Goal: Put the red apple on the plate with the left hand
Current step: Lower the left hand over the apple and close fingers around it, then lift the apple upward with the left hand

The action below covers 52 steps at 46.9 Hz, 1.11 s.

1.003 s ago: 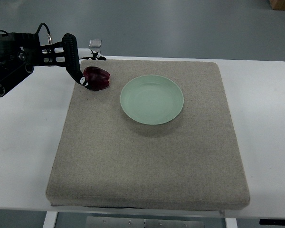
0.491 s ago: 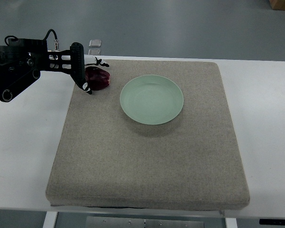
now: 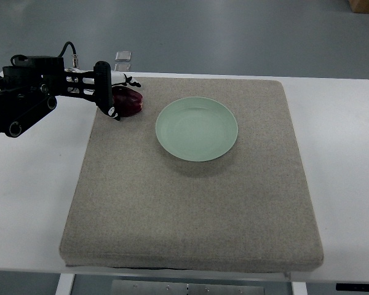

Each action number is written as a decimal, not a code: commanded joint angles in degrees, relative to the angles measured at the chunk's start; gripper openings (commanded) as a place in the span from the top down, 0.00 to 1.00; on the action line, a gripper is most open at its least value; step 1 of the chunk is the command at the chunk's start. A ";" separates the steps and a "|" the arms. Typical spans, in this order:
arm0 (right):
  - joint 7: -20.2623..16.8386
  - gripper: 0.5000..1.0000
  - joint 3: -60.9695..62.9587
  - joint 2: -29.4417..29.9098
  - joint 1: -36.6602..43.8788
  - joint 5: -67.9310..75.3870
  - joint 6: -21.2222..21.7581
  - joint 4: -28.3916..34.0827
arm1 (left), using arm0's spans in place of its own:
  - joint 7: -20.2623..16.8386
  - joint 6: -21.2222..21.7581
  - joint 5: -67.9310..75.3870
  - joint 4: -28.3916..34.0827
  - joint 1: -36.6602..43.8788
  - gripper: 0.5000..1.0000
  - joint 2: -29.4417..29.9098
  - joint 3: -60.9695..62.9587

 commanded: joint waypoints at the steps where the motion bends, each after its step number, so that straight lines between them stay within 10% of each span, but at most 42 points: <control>1: 0.00 0.14 -0.01 0.00 -0.01 0.00 0.00 0.00 | 0.00 0.00 0.03 -0.02 0.01 0.37 0.00 0.09; 17: 0.00 0.14 -0.01 0.00 -0.01 0.00 0.00 0.00 | -0.09 -0.18 0.03 -0.20 -0.61 0.99 0.52 0.35; 52: 0.00 0.14 -0.01 0.00 -0.01 0.00 0.00 0.00 | -0.09 -3.61 -7.18 -15.13 -9.92 1.00 5.80 -2.81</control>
